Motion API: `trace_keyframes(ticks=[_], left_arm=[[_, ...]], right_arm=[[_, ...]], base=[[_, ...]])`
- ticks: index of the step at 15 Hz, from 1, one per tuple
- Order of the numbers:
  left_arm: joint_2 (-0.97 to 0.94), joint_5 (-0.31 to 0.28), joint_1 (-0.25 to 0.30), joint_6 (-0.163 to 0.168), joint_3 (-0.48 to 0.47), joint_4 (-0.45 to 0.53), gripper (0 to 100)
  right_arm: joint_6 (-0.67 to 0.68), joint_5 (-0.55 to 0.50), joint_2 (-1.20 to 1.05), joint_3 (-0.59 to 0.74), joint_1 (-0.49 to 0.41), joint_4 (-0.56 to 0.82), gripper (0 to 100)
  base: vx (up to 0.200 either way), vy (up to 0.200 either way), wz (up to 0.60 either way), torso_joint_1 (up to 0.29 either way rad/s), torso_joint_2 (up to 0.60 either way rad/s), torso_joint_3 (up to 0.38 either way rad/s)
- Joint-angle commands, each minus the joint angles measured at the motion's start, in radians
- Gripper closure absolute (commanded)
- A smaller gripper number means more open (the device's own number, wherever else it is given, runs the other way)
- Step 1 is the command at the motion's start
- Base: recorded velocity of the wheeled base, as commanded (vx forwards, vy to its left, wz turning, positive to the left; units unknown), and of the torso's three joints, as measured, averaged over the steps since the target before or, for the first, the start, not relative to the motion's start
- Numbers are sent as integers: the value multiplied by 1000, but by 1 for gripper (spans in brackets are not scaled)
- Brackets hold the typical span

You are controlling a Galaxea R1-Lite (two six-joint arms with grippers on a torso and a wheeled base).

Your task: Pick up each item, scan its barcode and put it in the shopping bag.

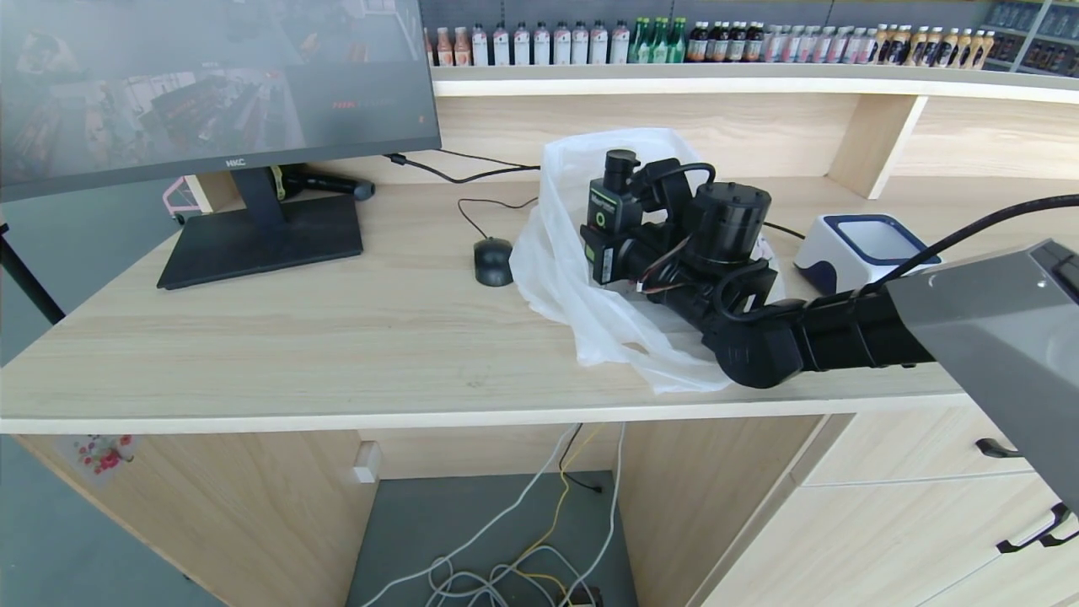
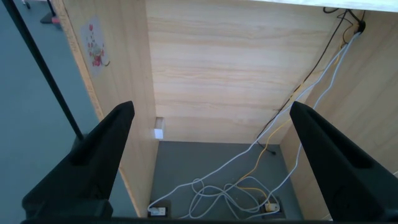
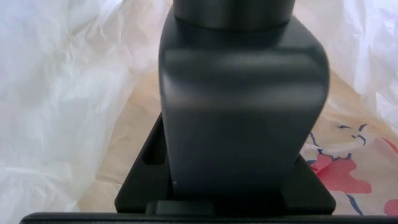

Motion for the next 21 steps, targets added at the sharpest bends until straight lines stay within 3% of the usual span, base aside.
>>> trace_keyframes(ticks=[1,6,7,17,21], left_arm=[[0,1,0,0,0,0,0],[0,1,0,0,0,0,0],[0,-1,0,1,0,0,0],[0,1,0,0,0,0,0],[0,1,0,0,0,0,0]], right_arm=[[1,2,1,-1,1,-2,100],[1,14,-4,1,1,-3,100],[0,17,-7,-2,-1,-2,0],[-46,11,-79,1,1,-28,0],[-63,11,-145,65,-6,-29,0]], base=[[0,0,0,0,0,0],[0,0,0,0,0,0],[0,0,0,0,0,0],[0,0,0,0,0,0],[0,0,0,0,0,0]])
